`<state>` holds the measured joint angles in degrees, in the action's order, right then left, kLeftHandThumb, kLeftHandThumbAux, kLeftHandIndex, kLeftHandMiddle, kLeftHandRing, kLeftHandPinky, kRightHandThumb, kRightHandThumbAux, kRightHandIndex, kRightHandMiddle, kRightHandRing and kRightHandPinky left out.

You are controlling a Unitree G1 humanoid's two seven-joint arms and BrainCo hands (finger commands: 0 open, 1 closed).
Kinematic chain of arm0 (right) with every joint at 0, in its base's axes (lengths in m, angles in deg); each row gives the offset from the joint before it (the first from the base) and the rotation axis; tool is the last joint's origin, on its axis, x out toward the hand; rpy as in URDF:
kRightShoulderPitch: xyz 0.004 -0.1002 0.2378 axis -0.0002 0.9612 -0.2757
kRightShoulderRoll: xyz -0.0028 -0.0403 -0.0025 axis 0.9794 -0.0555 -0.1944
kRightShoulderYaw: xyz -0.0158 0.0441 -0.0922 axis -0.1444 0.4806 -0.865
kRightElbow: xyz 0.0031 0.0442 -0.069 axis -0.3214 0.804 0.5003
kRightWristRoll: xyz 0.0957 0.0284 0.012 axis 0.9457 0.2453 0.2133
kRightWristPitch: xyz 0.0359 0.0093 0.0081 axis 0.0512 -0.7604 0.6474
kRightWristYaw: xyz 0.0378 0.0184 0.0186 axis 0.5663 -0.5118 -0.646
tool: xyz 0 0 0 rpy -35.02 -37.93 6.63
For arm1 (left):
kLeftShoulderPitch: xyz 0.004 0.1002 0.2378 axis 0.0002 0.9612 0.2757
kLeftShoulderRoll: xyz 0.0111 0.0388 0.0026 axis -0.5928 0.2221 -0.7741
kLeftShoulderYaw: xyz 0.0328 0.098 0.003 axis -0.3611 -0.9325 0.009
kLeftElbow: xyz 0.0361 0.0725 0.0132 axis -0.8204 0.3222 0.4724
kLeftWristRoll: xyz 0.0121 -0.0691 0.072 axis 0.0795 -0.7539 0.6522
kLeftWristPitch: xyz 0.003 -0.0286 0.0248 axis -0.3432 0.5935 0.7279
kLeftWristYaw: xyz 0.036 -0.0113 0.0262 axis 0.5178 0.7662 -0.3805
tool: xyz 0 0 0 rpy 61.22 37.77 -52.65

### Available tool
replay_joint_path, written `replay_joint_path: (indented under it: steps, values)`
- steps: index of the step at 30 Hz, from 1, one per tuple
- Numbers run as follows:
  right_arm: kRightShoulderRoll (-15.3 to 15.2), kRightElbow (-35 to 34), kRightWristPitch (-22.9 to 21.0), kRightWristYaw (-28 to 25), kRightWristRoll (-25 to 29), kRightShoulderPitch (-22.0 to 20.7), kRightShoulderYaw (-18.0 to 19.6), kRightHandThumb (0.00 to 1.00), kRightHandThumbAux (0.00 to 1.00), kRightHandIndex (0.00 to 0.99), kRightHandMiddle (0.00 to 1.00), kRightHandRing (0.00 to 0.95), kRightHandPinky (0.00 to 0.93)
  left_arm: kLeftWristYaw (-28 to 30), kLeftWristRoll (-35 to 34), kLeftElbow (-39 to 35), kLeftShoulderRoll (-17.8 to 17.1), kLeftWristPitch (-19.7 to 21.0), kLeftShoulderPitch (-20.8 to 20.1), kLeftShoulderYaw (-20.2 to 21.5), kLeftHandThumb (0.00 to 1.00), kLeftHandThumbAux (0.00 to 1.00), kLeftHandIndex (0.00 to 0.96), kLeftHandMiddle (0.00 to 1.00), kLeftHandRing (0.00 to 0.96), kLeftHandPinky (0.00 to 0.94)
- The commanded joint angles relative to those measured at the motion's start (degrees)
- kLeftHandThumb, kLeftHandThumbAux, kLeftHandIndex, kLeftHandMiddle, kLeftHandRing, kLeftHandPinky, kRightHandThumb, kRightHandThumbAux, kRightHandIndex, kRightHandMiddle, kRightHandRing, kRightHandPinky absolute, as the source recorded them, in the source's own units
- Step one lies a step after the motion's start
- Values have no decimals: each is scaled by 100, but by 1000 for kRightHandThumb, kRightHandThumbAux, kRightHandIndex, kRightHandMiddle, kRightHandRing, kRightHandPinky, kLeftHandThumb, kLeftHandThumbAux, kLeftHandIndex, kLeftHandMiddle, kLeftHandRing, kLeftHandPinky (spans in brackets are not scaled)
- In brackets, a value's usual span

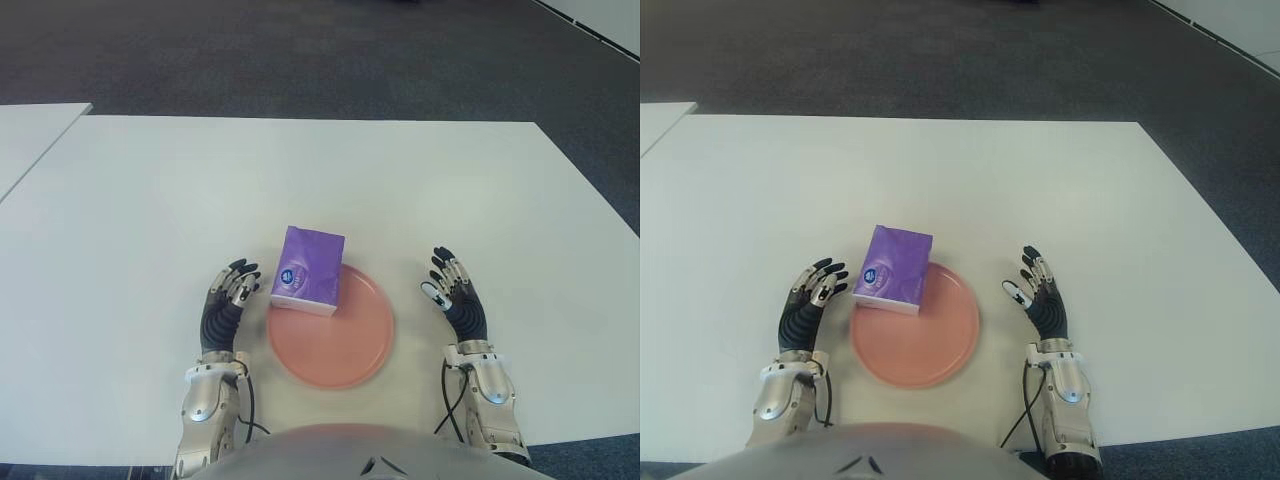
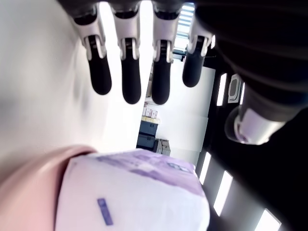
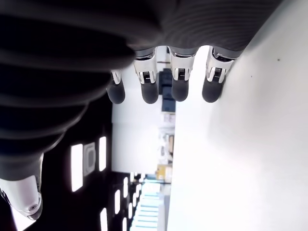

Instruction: Put the tissue paper into the plate.

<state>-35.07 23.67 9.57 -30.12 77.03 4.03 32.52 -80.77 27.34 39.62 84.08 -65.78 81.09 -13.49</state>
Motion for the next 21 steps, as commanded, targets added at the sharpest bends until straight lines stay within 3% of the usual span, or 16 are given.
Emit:
replay_joint_path:
  steps: [1,21]
  values:
    - [51,330,-678,-41,41,590,-35,160,576,30,53,0,0,10,3,170,138,141,200,-78,212,559,252,311,318,326]
    - [-61,88,-967,27,-140,777,-107,161,559,2,11,0,0,-84,82,82,194,-13,355,-282,229,575,251,320,342,353]
